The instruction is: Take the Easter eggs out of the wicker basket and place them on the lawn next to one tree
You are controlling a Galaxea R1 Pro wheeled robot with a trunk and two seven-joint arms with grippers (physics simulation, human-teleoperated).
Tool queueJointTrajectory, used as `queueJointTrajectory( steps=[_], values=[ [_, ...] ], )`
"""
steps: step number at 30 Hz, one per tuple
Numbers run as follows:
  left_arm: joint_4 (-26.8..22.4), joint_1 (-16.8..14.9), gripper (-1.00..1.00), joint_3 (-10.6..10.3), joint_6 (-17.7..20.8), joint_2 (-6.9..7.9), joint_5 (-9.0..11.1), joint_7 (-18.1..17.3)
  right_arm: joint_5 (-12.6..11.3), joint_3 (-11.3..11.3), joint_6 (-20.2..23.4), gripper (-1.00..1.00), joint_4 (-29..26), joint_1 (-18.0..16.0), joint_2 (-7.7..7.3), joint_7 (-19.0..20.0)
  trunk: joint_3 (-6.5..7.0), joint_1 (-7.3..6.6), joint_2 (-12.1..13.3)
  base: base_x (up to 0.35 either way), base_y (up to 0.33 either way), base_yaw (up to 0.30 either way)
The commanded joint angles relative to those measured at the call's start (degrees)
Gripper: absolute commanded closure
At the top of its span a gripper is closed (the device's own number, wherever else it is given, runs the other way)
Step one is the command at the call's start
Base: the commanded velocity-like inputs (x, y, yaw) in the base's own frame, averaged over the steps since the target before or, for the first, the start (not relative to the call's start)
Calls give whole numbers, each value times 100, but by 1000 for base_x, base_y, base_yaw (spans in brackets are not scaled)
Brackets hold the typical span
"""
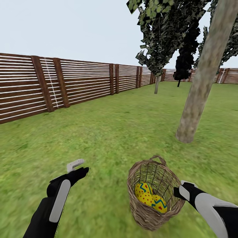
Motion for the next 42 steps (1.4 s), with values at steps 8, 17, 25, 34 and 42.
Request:
queueJointTrajectory(
  steps=[8, 17, 25, 34, 42],
  values=[
    [18, -4, -100, 139, 17, 6, 67, 46, -40, -25, 17, 100, -14, -4, 9, -39, 5, -1, -3, 0, 0, -82],
    [20, -4, -100, 139, 12, 6, 76, 42, -35, -25, 17, 100, -5, -4, 9, -25, 22, -1, -3, 0, 0, -264],
    [25, -4, -100, 139, 11, 6, 76, 38, -33, -25, 17, 100, -9, -4, 9, -24, 22, -1, -3, 0, 0, -267],
    [46, -4, -100, 139, 8, 6, 76, 37, -26, -25, 17, 100, -9, -4, 0, -24, 22, -1, -3, 157, -149, -197],
    [47, -4, -100, 139, 8, 6, 76, 37, -8, -25, 17, 100, -5, -4, 9, -24, 22, -1, -3, 247, -194, -2]
  ],
)
